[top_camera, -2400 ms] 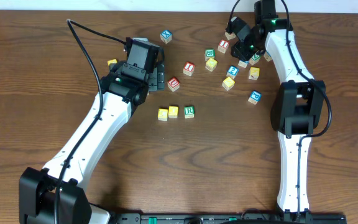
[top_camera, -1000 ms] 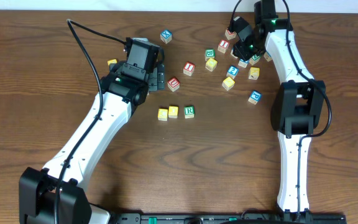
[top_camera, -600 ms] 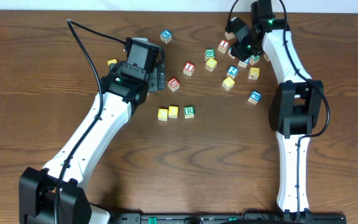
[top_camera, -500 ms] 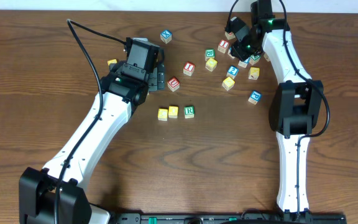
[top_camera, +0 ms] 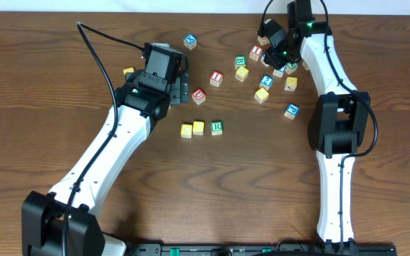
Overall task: Spell out CORL
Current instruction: 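Close the right gripper on the blue L block, then lift and carry the blue L block toward the C-O-R row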
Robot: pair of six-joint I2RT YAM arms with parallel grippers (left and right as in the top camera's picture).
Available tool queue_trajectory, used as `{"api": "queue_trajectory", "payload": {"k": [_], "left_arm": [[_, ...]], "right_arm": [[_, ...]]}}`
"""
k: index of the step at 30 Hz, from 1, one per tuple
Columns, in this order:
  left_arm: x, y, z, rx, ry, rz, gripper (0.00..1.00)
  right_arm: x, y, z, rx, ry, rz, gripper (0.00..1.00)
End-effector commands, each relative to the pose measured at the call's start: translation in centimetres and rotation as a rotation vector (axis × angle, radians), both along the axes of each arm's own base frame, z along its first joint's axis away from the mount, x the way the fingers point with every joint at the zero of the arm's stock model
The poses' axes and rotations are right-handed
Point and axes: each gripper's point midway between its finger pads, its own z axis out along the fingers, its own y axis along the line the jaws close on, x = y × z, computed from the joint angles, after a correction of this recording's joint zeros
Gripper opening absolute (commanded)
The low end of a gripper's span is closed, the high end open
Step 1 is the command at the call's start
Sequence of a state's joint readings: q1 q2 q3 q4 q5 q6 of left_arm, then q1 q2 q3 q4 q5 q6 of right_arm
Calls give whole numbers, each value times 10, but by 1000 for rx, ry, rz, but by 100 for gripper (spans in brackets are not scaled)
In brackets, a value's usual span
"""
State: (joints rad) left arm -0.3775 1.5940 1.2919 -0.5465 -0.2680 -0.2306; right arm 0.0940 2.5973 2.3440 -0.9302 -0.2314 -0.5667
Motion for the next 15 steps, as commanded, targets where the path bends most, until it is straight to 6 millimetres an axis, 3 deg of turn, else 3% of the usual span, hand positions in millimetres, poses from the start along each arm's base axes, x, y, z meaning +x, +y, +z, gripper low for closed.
{"api": "queue_trajectory", "payload": {"k": [1,7,15], "left_arm": [[1,3,4,16,-10,1,98],[1,3,4,16,-11,1,98],[2,3,5,13,-17,1,98]], "right_arm": [[-1,2,-10,5,20,-7,6],[0,2,-2,6,6,-8,6],[3,-9,50,-41,-60,-86,9]]}}
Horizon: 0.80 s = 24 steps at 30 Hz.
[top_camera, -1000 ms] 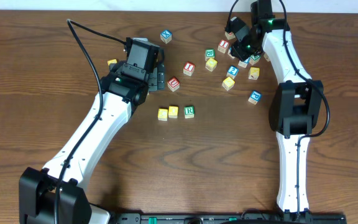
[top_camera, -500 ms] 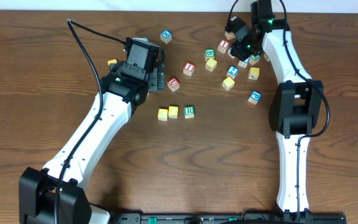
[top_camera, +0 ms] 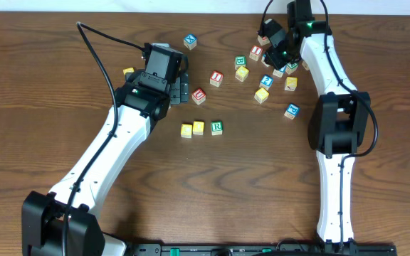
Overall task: Spell out CORL
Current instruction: 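Lift and carry the blue L block toward the C-O-R row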
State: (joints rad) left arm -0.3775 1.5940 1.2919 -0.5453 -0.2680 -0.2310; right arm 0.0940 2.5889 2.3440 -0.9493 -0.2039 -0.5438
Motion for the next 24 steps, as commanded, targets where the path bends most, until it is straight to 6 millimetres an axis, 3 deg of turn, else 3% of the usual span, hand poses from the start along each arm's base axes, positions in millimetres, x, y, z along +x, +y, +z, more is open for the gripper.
{"api": "queue_trajectory", "payload": {"k": [1,10,13,18,24], "left_arm": [[2,3,6,13,-18,1,98],[4,2,7,9,-28,1,98],[7,1,10,3,-44,1,98],[12,-1,15,-9,-73,2,98],[10,1,13,-7,-58,9,98]], "right_arm": [[4,-5,57,-29,-80,-69,9],[-15,-2,140,18,-140,-203,8],[-27,-2,160,11,-141,-293,3],[-49,7,166,-42,-99,-439,1],[-78,47,159,-91,-51,-504,1]]}}
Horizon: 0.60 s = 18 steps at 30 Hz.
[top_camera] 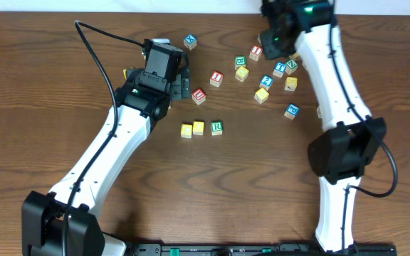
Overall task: Spell out CORL
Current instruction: 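Lift and carry the blue L block toward the C-O-R row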
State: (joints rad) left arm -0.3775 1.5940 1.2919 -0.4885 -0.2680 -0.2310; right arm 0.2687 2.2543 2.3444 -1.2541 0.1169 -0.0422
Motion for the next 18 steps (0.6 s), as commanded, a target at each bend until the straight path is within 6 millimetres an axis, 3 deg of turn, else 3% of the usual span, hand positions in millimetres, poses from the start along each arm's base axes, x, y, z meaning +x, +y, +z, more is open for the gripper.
{"api": "queue_trajectory", "payload": {"k": [1,5,9,14,18], "left_arm": [[-1,9,4,6,2,28,98],[-4,29,0,-45,46,82,98],[-8,51,-4,-146,102,100,98],[-15,77,-11,-157,154,139,98],[-19,79,-14,-135,176,120,98]], "right_arm": [[-11,27,8,12,-23,-102,1],[-22,58,8,55,-19,-128,1],[-30,77,6,66,-13,-118,1],[-39,80,-5,52,22,-129,1],[-46,79,-26,35,65,-148,1]]}}
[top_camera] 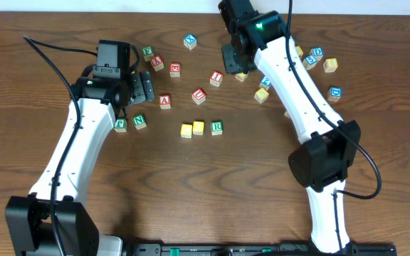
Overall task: Spell out CORL
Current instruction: 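Lift and carry the blue L block toward the C-O-R row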
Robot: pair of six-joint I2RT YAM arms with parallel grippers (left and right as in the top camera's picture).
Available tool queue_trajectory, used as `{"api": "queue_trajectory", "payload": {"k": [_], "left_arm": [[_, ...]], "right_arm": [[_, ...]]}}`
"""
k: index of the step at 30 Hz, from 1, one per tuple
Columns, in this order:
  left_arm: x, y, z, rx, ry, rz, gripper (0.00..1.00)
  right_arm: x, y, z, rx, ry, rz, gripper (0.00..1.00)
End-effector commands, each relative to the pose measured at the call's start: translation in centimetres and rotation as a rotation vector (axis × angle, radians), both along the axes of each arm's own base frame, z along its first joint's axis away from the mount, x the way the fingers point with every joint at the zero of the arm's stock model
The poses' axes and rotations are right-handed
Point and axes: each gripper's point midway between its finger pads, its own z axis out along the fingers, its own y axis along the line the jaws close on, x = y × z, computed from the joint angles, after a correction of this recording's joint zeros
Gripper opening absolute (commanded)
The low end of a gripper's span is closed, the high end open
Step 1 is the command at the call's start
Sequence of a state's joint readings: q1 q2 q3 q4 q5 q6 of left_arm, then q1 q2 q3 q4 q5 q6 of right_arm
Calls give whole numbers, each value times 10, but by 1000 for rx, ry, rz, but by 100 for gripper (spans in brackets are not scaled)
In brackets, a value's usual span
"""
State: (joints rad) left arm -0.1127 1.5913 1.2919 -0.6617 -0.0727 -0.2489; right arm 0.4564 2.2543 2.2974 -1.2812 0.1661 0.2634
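On the table lies a short row: two yellow blocks (186,130) (198,127) and a green R block (217,127). Above the row lie a red C block (199,95) and a red I block (216,77). My right gripper (231,61) hangs at the upper middle, just right of the I block and over a yellow block (243,75). What its fingers hold is hidden. My left gripper (145,87) stands open at the left, close to a red A block (164,101).
Loose letter blocks lie scattered: green ones (139,121) by the left arm, red ones (175,69) and a blue one (190,41) at the top, yellow and blue ones (330,65) at the upper right. The right arm crosses the right-hand cluster.
The left arm has moved well left, uncovering several blocks by it. The right gripper has moved left from the upper-right cluster to beside the red I block, uncovering blocks at the far right.
At the first two moments the right gripper sat low in the upper-right block cluster and the left gripper rested by the red C block. Then the right gripper stood higher over that cluster. Now both arms have moved left; the row of three blocks has not changed.
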Motion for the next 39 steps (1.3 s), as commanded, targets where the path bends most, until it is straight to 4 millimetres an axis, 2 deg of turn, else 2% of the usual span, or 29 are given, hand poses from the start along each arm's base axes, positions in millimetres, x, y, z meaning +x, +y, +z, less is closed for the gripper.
{"api": "queue_trajectory", "payload": {"k": [1,7,9,11,14,22,29,32,39], "left_arm": [[1,-6,15,-12,-31,-43,98],[2,-6,15,-8,-33,-50,98],[1,-6,15,-5,-32,-53,98],[1,-6,15,-3,-31,-56,98],[1,-5,14,1,-27,-62,98],[0,-5,14,1,-25,-62,98],[0,-5,14,0,-25,-62,98],[0,-5,14,0,-25,-62,98],[0,-6,14,0,-25,-62,98]], "right_arm": [[-9,1,-14,-19,27,-34,1],[-30,17,-49,-42,89,-19,1],[-45,30,-61,-55,118,-8,1],[-55,40,-64,-75,114,-8,1],[-64,43,-64,-97,108,-9,1],[-88,18,-60,-122,84,-36,1],[-104,21,-48,11,17,-6,1],[-109,19,-55,17,22,-16,1],[-118,16,-87,31,45,-34,1]]}}
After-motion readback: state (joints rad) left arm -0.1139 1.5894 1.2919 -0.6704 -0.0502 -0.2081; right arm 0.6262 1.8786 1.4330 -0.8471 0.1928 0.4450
